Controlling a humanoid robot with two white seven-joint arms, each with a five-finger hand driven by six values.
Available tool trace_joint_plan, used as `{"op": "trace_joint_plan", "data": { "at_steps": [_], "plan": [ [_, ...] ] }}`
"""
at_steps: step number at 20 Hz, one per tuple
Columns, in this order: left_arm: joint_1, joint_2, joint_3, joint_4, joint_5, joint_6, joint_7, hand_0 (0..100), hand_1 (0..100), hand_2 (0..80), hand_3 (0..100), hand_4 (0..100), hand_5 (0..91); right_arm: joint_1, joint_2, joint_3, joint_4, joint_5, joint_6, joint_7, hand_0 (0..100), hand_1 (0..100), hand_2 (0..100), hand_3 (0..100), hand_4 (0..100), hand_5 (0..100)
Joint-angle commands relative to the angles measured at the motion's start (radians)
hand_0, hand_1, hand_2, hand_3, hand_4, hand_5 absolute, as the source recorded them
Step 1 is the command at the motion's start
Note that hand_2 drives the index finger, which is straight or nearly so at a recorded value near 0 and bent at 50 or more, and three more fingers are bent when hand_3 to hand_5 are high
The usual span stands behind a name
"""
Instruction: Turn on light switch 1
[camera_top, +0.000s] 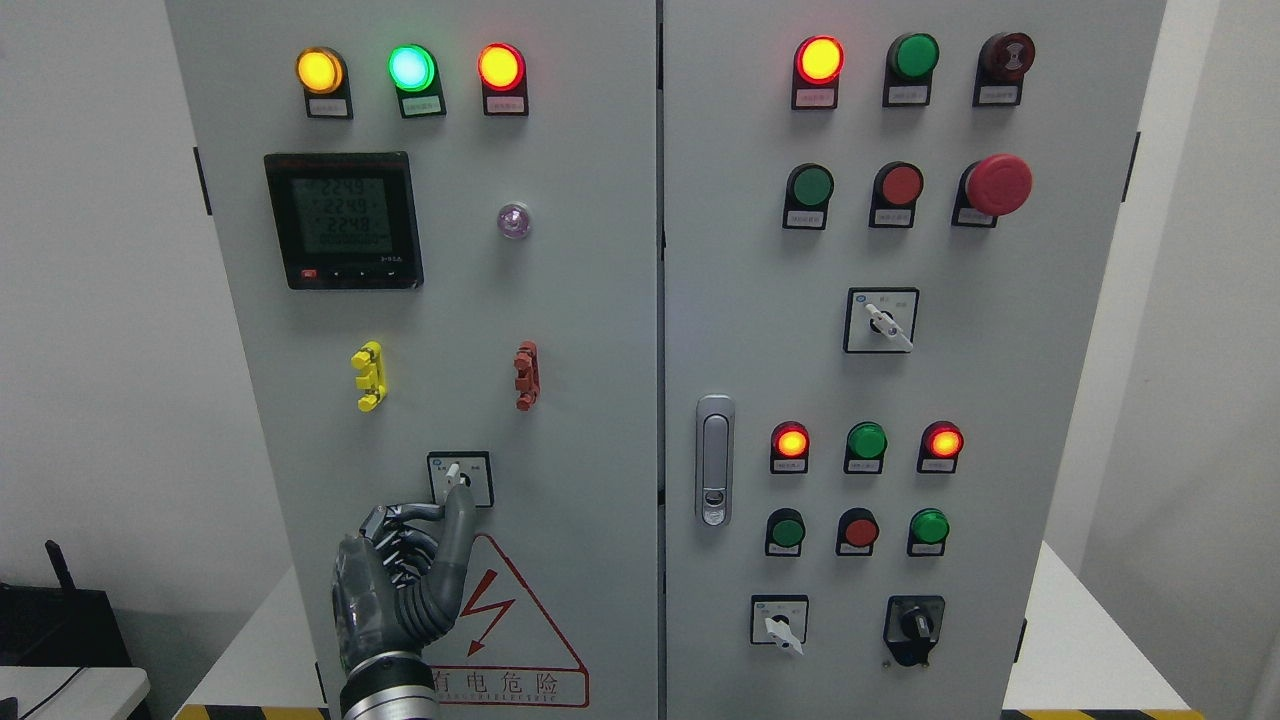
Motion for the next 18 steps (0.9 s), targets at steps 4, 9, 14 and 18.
{"op": "trace_joint_plan", "data": {
  "at_steps": [4,9,14,18],
  "plan": [
    [-0.014,-0.001,0.0,0.012,0.004,0.014,0.0,10,41,51.6,86,90,85.6,0.0,0.0,0.02,0.0,-0.026,0.001,0.001,12,39,0,0,0,0],
    [-0.022,-0.003,0.0,0.012,0.004,0.017,0.0,10,40,51.9,86,90,85.6,0.0,0.0,0.02,0.0,-0.026,0.001,0.001,12,39,0,0,0,0],
    [-0.032,-0.003,0.0,0.018,0.004,0.019,0.0,10,40,52.1,86,90,85.6,0.0,0.0,0.02,0.0,-0.026,0.001,0.001,12,39,0,0,0,0],
    [-0.032,-0.003,0.0,0.018,0.004,0.019,0.0,10,41,52.4,87,90,85.6,0.0,0.0,0.02,0.0,-0.026,0.001,0.001,12,39,0,0,0,0]
  ]
}}
